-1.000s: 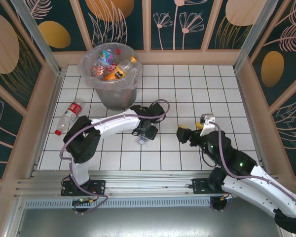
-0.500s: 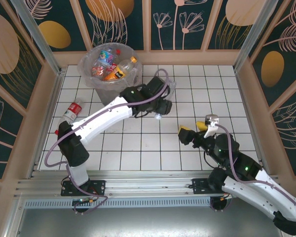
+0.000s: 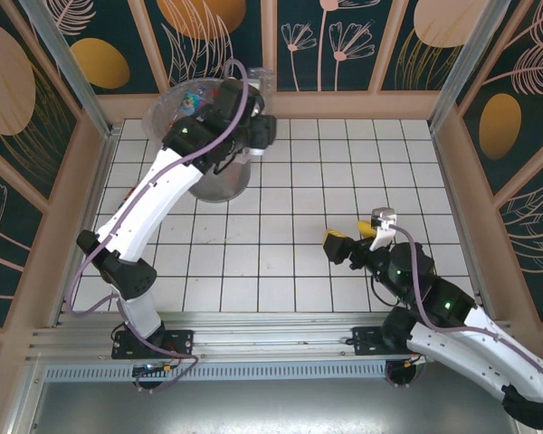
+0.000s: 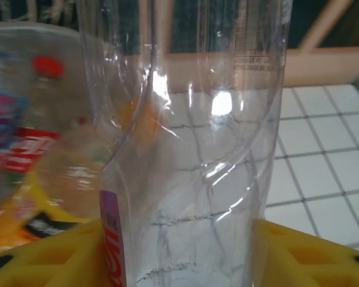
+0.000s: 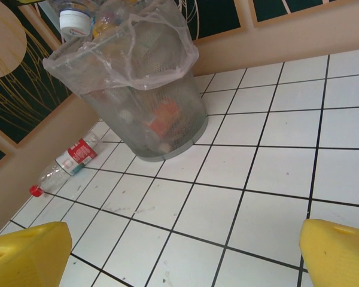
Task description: Put the plastic bottles in the bin
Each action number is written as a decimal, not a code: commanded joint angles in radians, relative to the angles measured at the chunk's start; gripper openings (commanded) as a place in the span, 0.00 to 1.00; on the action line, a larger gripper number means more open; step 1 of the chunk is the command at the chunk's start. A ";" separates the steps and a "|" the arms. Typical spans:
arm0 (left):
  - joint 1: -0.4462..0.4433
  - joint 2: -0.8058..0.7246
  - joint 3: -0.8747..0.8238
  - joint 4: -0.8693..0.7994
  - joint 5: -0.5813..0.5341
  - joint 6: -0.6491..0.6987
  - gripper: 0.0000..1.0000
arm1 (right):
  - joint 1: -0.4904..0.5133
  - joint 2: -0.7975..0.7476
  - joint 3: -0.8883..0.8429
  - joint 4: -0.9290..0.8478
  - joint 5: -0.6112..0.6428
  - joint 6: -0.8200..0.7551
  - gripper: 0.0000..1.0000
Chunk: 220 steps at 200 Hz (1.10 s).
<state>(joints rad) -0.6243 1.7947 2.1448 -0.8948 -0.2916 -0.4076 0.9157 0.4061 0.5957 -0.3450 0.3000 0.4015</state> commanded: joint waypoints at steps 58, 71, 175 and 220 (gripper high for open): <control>0.255 -0.051 -0.022 0.055 -0.022 0.031 0.58 | -0.008 0.008 0.015 0.041 -0.014 0.004 0.98; 0.261 -0.035 -0.019 0.081 -0.057 0.105 0.58 | -0.006 0.012 0.015 0.041 -0.012 0.002 0.98; 0.274 0.079 -0.009 0.137 0.016 0.424 0.60 | -0.009 0.027 0.031 0.032 0.007 -0.010 0.99; 0.275 0.074 -0.071 0.152 0.044 0.447 0.59 | -0.009 0.043 0.039 0.025 -0.002 -0.016 0.99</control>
<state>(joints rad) -0.3588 1.8771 2.1048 -0.7589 -0.2802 -0.0021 0.9150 0.4442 0.6041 -0.3401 0.2909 0.3988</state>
